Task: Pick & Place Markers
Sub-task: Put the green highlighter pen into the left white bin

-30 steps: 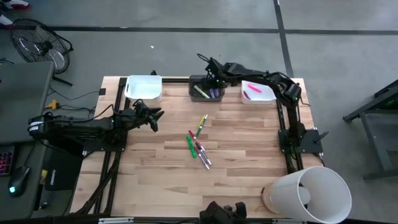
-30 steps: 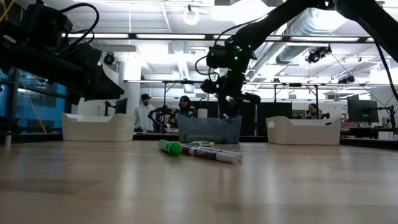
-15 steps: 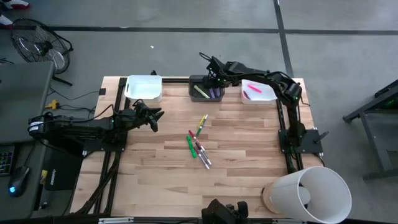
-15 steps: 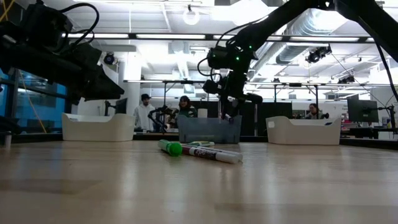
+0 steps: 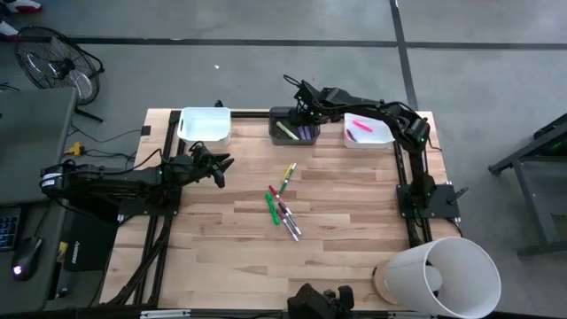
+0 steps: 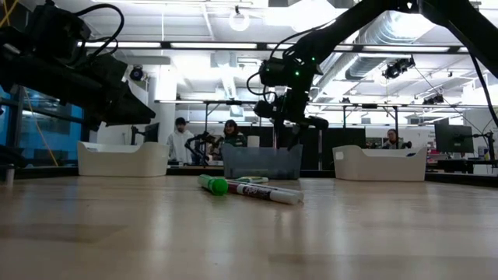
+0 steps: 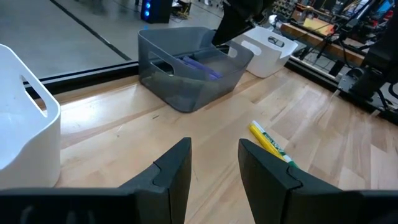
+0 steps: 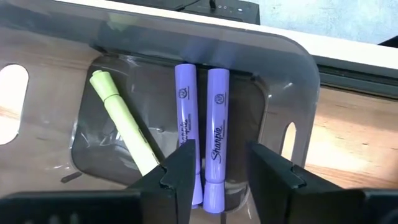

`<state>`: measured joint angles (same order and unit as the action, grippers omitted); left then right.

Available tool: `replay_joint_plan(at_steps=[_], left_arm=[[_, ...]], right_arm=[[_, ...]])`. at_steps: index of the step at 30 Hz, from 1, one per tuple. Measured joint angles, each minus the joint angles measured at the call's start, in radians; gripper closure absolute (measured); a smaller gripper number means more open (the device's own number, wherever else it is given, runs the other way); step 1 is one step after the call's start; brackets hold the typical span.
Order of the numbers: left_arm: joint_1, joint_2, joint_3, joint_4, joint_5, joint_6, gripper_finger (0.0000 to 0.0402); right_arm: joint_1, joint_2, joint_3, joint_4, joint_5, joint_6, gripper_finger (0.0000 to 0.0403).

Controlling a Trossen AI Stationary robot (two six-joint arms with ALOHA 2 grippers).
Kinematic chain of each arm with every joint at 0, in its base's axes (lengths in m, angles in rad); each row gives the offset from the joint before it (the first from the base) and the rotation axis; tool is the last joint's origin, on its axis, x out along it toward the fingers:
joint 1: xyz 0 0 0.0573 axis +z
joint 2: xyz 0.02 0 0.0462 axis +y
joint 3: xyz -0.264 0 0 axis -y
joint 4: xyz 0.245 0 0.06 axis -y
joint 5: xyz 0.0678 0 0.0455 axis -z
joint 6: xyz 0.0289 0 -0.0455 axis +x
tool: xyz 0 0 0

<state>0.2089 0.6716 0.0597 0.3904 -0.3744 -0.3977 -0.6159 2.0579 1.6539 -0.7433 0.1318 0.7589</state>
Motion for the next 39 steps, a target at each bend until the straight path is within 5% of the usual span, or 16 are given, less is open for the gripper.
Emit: replay_joint_plan(at_steps=[39], left_arm=[[0.000,0.000,0.000,0.000,0.000,0.000,0.0271]], right_arm=[[0.011,-0.023,0.001,0.143,-0.086,-0.486,0.0274]])
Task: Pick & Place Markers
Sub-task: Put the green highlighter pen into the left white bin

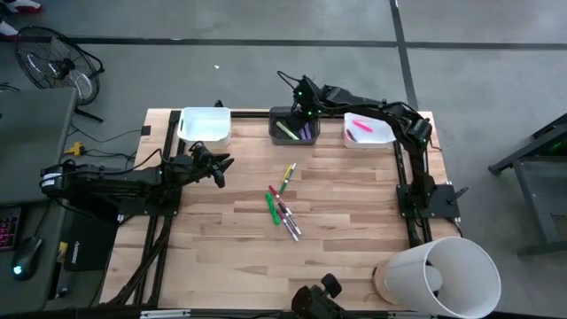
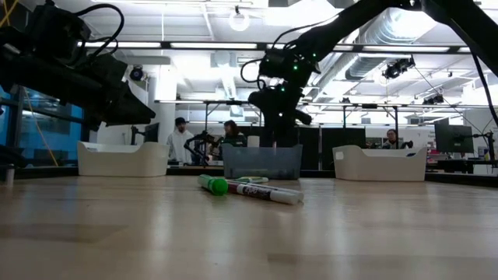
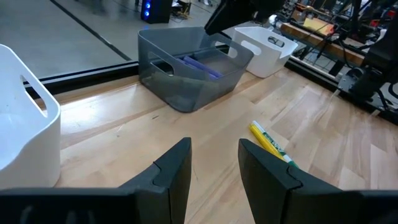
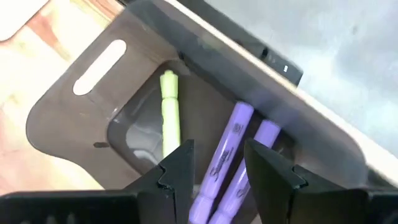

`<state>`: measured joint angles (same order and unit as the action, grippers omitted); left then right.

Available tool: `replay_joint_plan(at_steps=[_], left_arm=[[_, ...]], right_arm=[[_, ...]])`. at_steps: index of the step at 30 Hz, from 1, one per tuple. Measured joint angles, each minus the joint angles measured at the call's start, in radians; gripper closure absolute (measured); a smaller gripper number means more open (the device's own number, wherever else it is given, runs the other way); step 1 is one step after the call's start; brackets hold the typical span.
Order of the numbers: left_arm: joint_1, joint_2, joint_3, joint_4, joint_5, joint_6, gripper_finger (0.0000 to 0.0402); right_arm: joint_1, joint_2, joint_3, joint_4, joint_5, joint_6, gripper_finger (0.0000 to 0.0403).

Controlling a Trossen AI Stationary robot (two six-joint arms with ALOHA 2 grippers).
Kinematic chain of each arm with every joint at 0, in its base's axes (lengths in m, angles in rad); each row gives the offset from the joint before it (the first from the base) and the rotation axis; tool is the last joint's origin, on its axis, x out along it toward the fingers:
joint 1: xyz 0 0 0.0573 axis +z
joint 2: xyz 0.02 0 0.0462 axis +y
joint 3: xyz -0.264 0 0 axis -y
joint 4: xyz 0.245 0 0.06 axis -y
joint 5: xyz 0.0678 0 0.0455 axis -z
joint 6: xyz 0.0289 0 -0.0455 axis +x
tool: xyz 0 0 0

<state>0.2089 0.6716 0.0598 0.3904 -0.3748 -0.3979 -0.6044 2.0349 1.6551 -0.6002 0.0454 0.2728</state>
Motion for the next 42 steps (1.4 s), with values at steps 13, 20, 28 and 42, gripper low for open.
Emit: replay_joint_plan(at_steps=[13,20,28,42], left_arm=[[0.000,0.000,0.000,0.000,0.000,0.000,0.0271],[0.000,0.000,0.000,0.000,0.000,0.000,0.0271],[0.000,0.000,0.000,0.000,0.000,0.000,0.0271],[0.000,0.000,0.000,0.000,0.000,0.000,0.0271]], right_arm=[[0.105,-0.016,0.000,-0.032,0.004,-0.487,0.0274],[0.203,-0.016,0.000,-0.089,-0.023,-0.696,0.0274],[0.304,-0.016,0.000,-0.118,-0.150,-0.914,0.0274],[0.422,0.041,0.000,-0.137,-0.217,-1.113,0.0274]])
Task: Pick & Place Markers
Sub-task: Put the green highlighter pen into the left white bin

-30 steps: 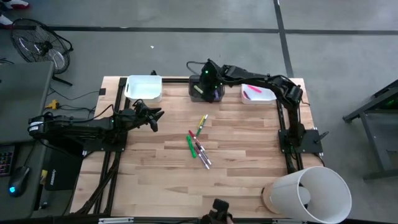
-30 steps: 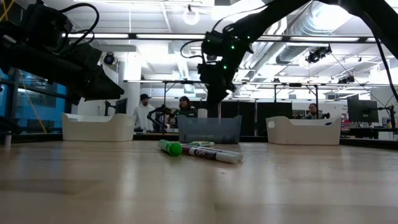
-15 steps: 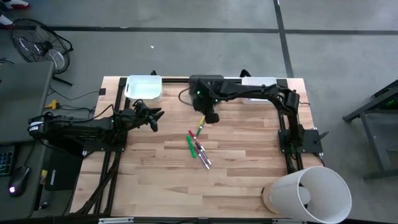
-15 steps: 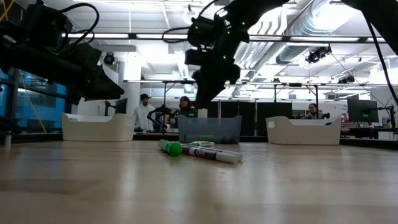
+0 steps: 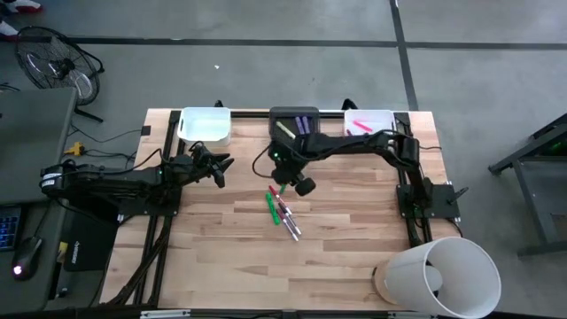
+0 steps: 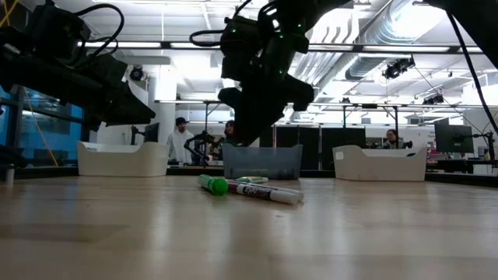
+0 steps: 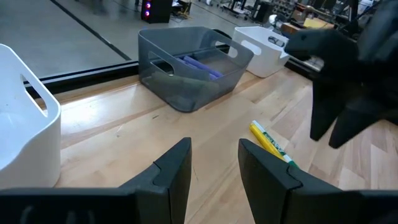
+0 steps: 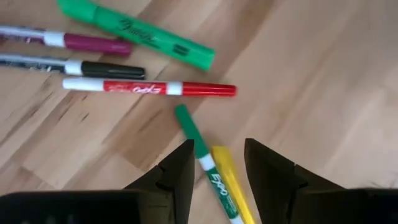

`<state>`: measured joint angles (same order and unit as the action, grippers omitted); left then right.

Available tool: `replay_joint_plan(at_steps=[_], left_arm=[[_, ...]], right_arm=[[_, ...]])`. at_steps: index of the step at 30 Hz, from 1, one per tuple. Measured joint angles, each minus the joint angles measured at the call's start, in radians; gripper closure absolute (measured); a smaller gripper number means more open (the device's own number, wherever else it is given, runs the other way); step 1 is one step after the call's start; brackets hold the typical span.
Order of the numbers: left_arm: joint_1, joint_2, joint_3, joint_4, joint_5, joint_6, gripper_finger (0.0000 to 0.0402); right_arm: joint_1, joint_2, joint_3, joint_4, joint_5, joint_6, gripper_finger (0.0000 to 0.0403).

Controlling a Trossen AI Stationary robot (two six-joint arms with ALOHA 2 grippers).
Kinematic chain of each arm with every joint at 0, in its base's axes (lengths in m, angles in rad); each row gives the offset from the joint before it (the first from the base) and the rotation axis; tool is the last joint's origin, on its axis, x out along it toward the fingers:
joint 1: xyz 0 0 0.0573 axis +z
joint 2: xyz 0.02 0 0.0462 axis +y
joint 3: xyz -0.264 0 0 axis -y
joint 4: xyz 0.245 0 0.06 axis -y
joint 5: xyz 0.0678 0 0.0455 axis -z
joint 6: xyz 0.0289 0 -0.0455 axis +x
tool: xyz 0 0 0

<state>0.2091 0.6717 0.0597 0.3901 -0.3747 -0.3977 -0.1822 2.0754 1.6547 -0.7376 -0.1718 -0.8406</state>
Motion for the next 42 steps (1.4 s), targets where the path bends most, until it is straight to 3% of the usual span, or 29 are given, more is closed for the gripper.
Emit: replay_joint_plan(at_steps=[21,36,42], left_arm=[[0.000,0.000,0.000,0.000,0.000,0.000,0.0271],[0.000,0.000,0.000,0.000,0.000,0.000,0.0271],[0.000,0.000,0.000,0.000,0.000,0.000,0.0271]], right_arm=[[0.026,0.128,0.000,0.001,0.005,-0.173,0.0274],[0.024,0.137,0.000,-0.005,-0.002,-0.118,0.0275],[0.024,0.137,0.000,-0.012,0.001,-0.055,0.0294]])
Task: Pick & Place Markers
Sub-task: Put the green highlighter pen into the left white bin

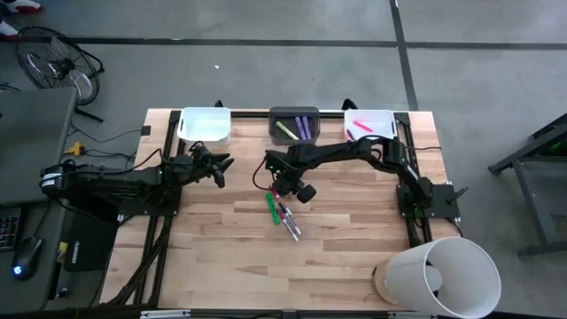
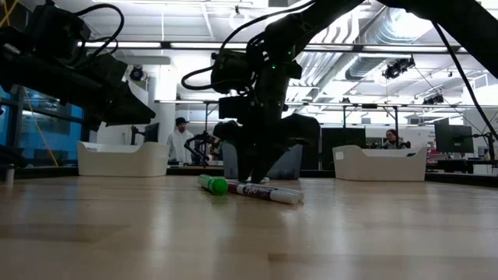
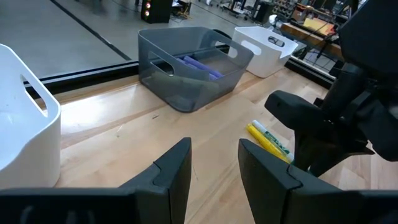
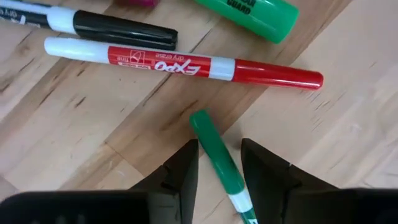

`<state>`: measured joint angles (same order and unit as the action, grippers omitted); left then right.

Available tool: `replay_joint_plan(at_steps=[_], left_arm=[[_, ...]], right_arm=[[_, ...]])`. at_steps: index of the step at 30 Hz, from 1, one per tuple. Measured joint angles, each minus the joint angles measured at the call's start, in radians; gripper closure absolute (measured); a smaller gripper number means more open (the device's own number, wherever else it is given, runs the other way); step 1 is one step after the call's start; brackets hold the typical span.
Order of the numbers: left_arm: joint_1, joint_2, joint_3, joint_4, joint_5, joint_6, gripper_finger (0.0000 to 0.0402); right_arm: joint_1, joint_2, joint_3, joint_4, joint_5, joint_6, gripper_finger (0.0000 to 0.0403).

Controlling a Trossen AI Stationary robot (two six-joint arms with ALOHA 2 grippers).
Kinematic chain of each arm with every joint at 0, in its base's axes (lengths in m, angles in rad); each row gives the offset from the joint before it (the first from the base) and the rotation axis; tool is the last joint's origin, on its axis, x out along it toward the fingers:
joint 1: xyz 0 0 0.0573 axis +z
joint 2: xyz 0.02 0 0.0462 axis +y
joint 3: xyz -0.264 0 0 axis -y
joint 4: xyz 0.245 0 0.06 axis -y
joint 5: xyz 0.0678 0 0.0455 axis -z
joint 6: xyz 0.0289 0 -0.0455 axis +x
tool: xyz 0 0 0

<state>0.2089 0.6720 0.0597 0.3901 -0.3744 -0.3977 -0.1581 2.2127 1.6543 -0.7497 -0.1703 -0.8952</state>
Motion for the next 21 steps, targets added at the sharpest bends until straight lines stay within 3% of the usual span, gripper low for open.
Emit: replay_joint_plan(at_steps=[13,21], left_arm=[[0.000,0.000,0.000,0.000,0.000,0.000,0.0271],[0.000,0.000,0.000,0.000,0.000,0.000,0.0271]], right_arm=[[0.001,0.001,-0.001,0.022,0.004,0.235,0.0370],[0.004,0.001,-0.001,0.087,0.004,0.395,0.0356]])
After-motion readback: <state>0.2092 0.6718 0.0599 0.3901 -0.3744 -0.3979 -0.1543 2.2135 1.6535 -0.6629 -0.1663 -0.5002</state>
